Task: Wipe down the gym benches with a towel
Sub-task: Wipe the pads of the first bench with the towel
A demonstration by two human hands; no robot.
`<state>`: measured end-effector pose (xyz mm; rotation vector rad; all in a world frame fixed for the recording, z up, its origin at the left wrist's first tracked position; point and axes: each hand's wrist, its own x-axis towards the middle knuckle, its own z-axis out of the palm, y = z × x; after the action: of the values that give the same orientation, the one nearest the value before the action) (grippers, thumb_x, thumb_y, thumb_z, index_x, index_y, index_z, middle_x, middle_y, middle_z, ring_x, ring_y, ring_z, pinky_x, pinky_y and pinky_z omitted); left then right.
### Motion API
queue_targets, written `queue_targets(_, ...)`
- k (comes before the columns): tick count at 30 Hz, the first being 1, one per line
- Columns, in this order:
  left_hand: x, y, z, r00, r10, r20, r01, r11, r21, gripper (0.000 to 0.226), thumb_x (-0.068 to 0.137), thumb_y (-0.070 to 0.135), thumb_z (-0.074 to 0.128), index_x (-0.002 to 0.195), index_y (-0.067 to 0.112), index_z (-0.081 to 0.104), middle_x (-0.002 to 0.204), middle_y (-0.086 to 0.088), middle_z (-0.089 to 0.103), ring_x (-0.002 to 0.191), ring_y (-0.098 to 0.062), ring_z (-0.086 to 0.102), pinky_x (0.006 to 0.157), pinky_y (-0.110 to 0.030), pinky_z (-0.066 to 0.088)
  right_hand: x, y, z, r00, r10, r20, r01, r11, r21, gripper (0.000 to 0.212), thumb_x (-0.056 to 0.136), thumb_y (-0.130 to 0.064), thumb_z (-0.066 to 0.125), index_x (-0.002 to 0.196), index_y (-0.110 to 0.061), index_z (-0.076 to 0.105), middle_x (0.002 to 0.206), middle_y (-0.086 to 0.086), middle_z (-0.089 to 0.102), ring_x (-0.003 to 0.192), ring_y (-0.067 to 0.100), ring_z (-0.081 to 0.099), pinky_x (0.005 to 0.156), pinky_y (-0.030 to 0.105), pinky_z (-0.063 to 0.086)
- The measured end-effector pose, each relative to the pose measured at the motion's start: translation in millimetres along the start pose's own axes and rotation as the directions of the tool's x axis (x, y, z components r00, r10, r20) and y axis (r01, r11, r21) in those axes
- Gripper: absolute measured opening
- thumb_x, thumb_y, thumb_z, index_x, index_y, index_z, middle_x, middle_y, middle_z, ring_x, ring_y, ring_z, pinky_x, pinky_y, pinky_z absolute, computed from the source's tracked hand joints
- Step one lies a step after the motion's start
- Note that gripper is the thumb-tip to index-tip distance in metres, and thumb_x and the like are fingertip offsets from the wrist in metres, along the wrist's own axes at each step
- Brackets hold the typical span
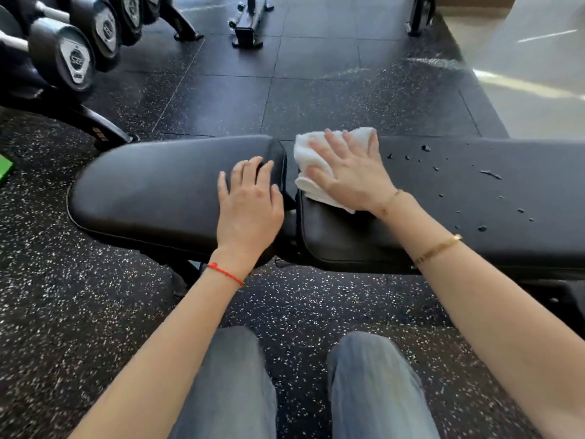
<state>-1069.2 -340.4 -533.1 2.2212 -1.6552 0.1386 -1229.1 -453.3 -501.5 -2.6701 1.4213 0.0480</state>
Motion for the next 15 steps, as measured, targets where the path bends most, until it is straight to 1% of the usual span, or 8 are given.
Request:
queue_targets(3,0.8,1.3,-2.3,1.000,-0.009,-0.011,0.009,1.000,0.012,0.047,0.097,0.028,0.039,0.143,0.019,0.046,0.150,0.002,0.043,0.140,-0.019,0.035,0.119,-0.050,0.022,-12.3,-0.5,2.2,0.993,-0.109,-0.041,0.108,0.994,-0.025,0.059,0.103,-0.052,0.021,0.158,-0.032,0.011,0.167,0.001,0.003,0.153,0.024,-0.003,0.119,0.056,-0.013)
queue_targets(6,-0.8,2.5,-4.9,1.000,-0.019,-0.019,0.019,1.000,0.000,0.046,0.097,0.025,0.042,0.142,0.019,0.048,0.149,0.002,0.045,0.140,-0.020,0.037,0.120,-0.048,0.022,-48.6,19.1,7.2,0.977,-0.204,-0.058,0.205,0.978,0.022,0.059,0.102,-0.053,0.017,0.158,-0.035,0.009,0.167,-0.001,0.004,0.153,0.023,-0.002,0.121,0.053,-0.008)
queue_targets(9,-0.5,4.3,-7.1,0.999,-0.027,-0.018,0.027,1.000,0.002,0.046,0.096,0.025,0.044,0.141,0.020,0.049,0.149,0.003,0.045,0.140,-0.019,0.037,0.120,-0.047,0.021,-52.7,48.6,4.0,0.985,-0.169,-0.032,0.170,0.983,0.064,0.062,0.098,-0.057,0.013,0.157,-0.038,0.009,0.167,-0.004,0.004,0.153,0.022,-0.001,0.121,0.052,-0.007)
queue_targets(12,0.3,4.7,-6.2,1.000,-0.016,-0.022,0.017,1.000,0.022,0.046,0.094,0.026,0.046,0.140,0.020,0.049,0.148,0.002,0.046,0.139,-0.019,0.037,0.119,-0.047,0.023,-23.1,51.1,-0.5,0.994,-0.108,-0.021,0.109,0.993,0.048,0.059,0.101,-0.055,0.017,0.157,-0.038,0.009,0.167,-0.002,0.003,0.153,0.025,-0.003,0.120,0.054,-0.011)
queue_targets(15,0.6,5.0,-5.5,1.000,-0.016,-0.027,0.017,0.999,0.027,0.047,0.093,0.026,0.049,0.139,0.018,0.050,0.147,0.000,0.047,0.138,-0.021,0.039,0.118,-0.047,0.025,-7.4,29.9,-1.8,0.986,-0.164,-0.010,0.164,0.986,0.015,0.060,0.102,-0.056,0.016,0.157,-0.035,0.008,0.167,0.001,0.001,0.153,0.027,-0.006,0.119,0.056,-0.014)
